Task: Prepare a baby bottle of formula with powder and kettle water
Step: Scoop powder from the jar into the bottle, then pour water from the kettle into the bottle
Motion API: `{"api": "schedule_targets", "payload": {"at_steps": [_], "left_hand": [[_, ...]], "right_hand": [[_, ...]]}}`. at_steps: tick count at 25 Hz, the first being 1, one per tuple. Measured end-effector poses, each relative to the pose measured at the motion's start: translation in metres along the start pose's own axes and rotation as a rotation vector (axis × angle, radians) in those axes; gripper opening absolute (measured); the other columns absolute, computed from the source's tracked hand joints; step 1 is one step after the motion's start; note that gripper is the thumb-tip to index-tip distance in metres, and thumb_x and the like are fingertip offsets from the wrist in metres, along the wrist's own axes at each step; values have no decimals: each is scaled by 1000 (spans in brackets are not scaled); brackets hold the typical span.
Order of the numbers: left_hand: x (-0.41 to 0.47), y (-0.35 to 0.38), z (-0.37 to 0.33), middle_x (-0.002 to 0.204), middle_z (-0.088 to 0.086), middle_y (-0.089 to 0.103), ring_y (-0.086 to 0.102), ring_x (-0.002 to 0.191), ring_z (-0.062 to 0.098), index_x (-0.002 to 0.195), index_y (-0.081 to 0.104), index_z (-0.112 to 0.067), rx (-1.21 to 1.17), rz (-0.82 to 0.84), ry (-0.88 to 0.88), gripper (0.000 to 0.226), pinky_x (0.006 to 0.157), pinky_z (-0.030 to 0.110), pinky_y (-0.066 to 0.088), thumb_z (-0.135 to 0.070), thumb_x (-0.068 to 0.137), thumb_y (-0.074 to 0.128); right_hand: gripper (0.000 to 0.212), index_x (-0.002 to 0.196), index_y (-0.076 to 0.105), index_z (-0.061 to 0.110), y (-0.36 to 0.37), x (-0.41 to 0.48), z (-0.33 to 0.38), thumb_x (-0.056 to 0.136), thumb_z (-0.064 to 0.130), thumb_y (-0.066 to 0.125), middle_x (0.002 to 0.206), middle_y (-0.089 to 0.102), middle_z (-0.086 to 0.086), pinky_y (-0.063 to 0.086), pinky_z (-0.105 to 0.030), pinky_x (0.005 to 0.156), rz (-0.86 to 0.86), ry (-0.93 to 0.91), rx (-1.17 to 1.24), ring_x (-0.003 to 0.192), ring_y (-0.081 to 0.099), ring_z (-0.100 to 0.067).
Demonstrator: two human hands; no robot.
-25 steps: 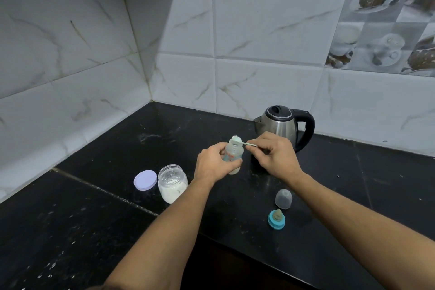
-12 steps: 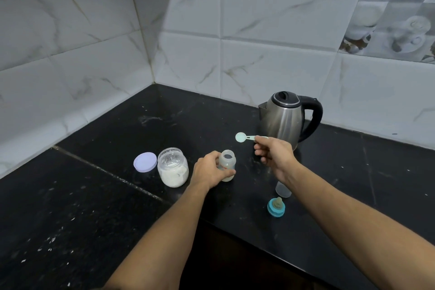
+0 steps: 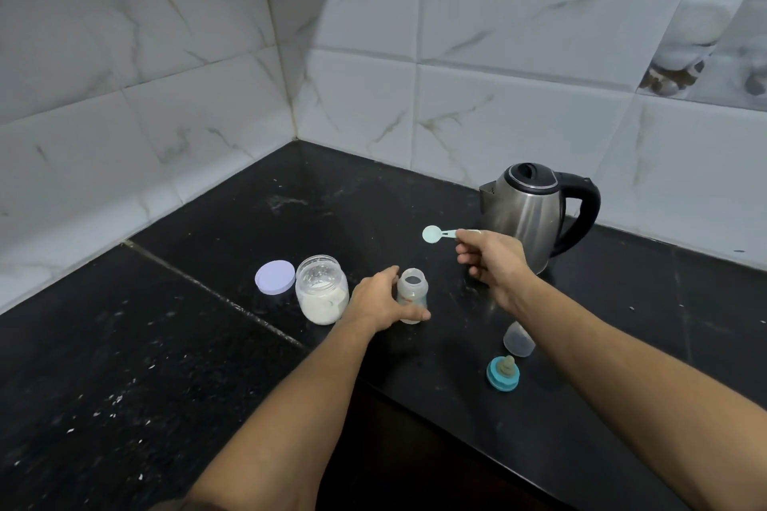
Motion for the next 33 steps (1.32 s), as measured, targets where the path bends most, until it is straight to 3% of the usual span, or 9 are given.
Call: {"api": "schedule_targets", "payload": {"at_steps": [3, 7, 9, 11, 15, 19, 24, 30, 33], "left_hand": [[0, -29, -15, 161, 1, 47, 45, 148, 20, 163, 33, -16, 53, 32, 9, 131, 119, 42, 42, -56, 56, 98], [-3, -93, -31, 144, 1, 65, 61, 133, 18, 154, 51, -15, 129, -20, 21, 80, 115, 38, 47, -23, 83, 88], [-10, -138, -18, 119, -4, 76, 70, 113, 14, 139, 66, -19, 158, -180, -8, 49, 104, 33, 53, -17, 90, 76], [-21, -173, 6, 110, -4, 77, 71, 106, 16, 131, 71, -21, 165, -338, -69, 39, 96, 32, 55, -18, 92, 65], [-48, -214, 44, 113, -2, 77, 70, 105, 20, 133, 68, -19, 141, -536, -173, 41, 93, 36, 56, -20, 94, 60], [-51, -214, 54, 114, -9, 75, 69, 106, 15, 139, 63, -19, 132, -526, -154, 45, 95, 34, 54, -26, 95, 67], [-40, -213, 43, 128, -6, 71, 68, 112, 16, 145, 57, -19, 152, -518, -83, 52, 100, 36, 54, -31, 96, 70], [-25, -210, 27, 132, -5, 69, 67, 114, 15, 147, 56, -20, 152, -528, -29, 54, 100, 36, 55, -30, 96, 71], [-17, -212, 8, 129, -6, 70, 68, 110, 15, 145, 58, -20, 137, -546, 6, 50, 100, 37, 55, -28, 97, 69]], "right_hand": [[9, 88, 76, 11, 18, 5, 35, 93, 18, 74, 71, 69, 0, 39, -22, 51, 26, -90, -18, 58, 59, -8], [15, 79, 72, 14, 67, 10, 73, 92, 18, 76, 67, 68, 1, 36, -19, 46, 87, -181, -71, 52, 58, -6], [14, 80, 73, 13, 101, 10, 75, 91, 20, 77, 70, 69, 0, 36, -18, 44, 151, -187, -179, 53, 58, -6], [13, 83, 76, 9, 135, 8, 66, 89, 20, 79, 72, 70, -3, 36, -20, 45, 223, -182, -302, 54, 58, -9], [23, 73, 75, 6, 189, 1, 37, 84, 25, 82, 61, 67, -7, 39, -25, 47, 315, -219, -640, 54, 55, -14], [27, 71, 73, 2, 220, 1, 11, 81, 26, 81, 64, 67, -11, 50, -32, 59, 388, -284, -931, 60, 59, -18], [26, 60, 65, 16, 242, -7, -6, 82, 25, 76, 64, 63, -1, 48, -29, 55, 461, -376, -1261, 66, 62, -20], [7, 85, 83, 22, 232, -1, 3, 84, 23, 75, 90, 79, 3, 65, -37, 80, 446, -376, -1192, 89, 74, -17], [13, 77, 81, 25, 208, 7, 36, 88, 29, 76, 88, 79, 7, 63, -37, 84, 341, -418, -1020, 88, 73, -16]]}}
Point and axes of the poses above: each hand's wrist, its own x-axis towards the middle knuckle, its own y-axis out of the palm, z = x × y, the point moved 9 cm from there along x, towards the middle knuckle
